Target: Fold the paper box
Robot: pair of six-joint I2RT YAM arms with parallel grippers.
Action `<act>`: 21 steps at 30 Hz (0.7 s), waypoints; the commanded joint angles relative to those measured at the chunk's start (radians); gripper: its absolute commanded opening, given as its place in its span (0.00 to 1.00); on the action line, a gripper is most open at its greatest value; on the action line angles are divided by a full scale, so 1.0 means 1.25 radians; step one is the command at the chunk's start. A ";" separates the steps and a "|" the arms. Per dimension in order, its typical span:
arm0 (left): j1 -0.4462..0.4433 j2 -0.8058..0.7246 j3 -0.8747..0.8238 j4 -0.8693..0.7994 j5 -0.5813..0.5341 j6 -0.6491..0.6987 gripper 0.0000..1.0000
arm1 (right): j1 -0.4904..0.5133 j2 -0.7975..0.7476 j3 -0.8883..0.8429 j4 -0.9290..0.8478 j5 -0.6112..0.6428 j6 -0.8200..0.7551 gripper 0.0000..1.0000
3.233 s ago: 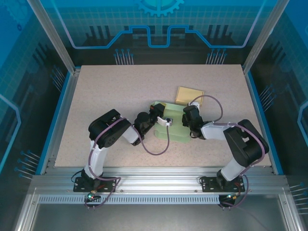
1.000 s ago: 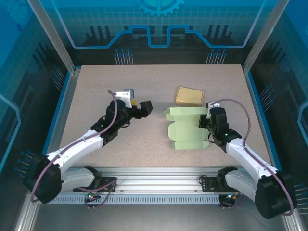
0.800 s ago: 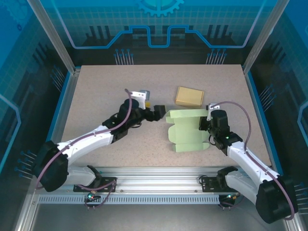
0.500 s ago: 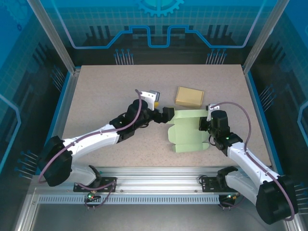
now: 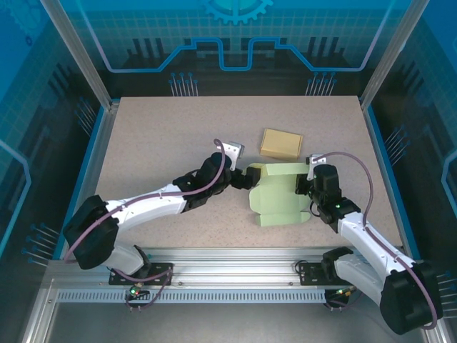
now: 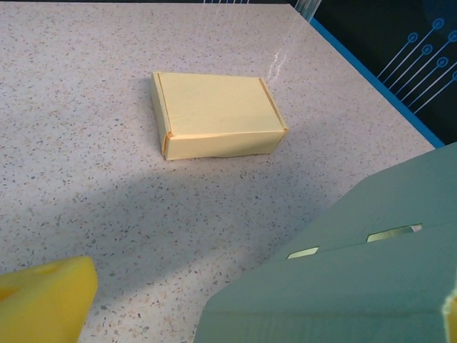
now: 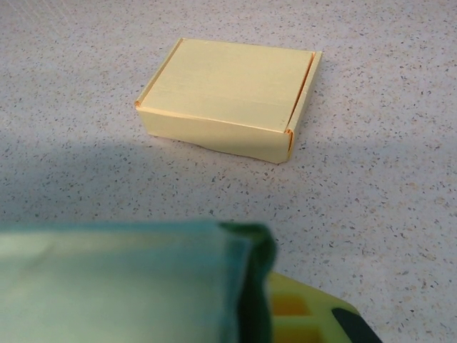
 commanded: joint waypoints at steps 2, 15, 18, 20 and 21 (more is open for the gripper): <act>-0.012 0.020 0.016 0.073 -0.013 0.034 0.99 | -0.013 -0.015 -0.005 0.019 0.000 -0.008 0.00; -0.055 0.073 -0.051 0.329 0.027 0.019 0.99 | -0.014 -0.025 -0.010 0.021 0.001 -0.007 0.00; -0.055 0.036 -0.091 0.344 -0.013 0.016 0.99 | -0.014 -0.029 -0.013 0.022 0.003 -0.006 0.00; -0.053 -0.002 -0.118 0.308 -0.055 0.010 0.99 | -0.014 -0.030 -0.013 0.023 0.003 -0.006 0.00; -0.053 -0.021 -0.136 0.296 -0.071 0.005 0.99 | -0.014 -0.030 -0.014 0.022 0.004 -0.006 0.00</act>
